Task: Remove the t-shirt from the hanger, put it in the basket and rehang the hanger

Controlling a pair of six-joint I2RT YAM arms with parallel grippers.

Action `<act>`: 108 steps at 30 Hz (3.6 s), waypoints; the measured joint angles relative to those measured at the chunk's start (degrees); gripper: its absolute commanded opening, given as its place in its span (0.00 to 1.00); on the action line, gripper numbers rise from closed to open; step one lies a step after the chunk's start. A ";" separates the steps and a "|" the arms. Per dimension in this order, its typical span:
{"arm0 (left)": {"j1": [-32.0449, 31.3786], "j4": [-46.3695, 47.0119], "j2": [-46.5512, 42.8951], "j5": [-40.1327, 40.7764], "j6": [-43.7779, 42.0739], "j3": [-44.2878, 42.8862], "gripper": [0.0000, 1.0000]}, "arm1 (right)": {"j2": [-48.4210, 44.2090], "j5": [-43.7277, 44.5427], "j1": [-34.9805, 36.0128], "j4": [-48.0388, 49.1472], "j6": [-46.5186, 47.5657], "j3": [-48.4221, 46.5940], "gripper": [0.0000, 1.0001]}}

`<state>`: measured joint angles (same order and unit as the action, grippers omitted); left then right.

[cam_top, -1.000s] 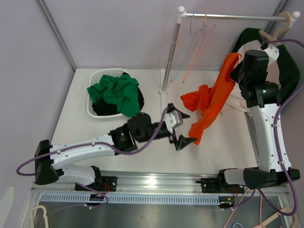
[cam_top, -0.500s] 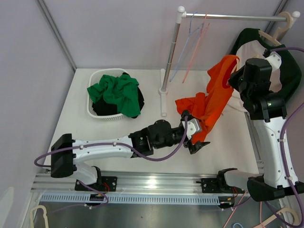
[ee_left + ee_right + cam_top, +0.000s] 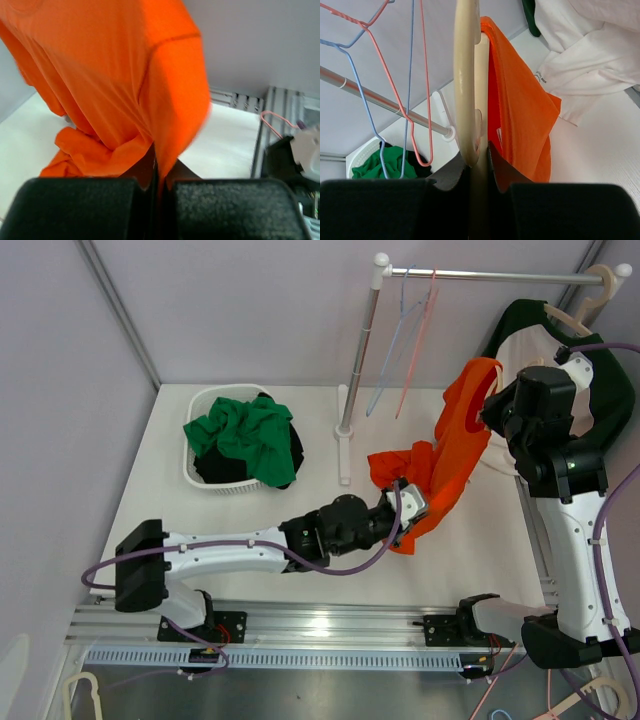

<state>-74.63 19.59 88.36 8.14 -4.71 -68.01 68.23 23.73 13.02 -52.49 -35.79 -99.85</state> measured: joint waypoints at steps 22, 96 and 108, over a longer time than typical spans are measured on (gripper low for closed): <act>-17.11 11.08 -8.74 3.52 0.83 21.40 0.01 | 24.06 -15.52 -6.12 -23.54 11.39 -22.38 0.00; 79.84 -32.68 6.51 -32.61 37.38 -31.95 0.01 | 44.85 -26.71 -4.81 23.98 26.58 -36.24 0.00; 78.14 -46.51 16.83 -26.25 37.03 -34.86 0.01 | 42.84 -26.77 -0.31 26.21 26.84 -31.50 0.00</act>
<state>3.51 -26.92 105.19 -18.11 32.32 -102.87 111.07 -3.05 12.71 -26.28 -8.95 -131.35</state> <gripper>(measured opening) 0.006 0.153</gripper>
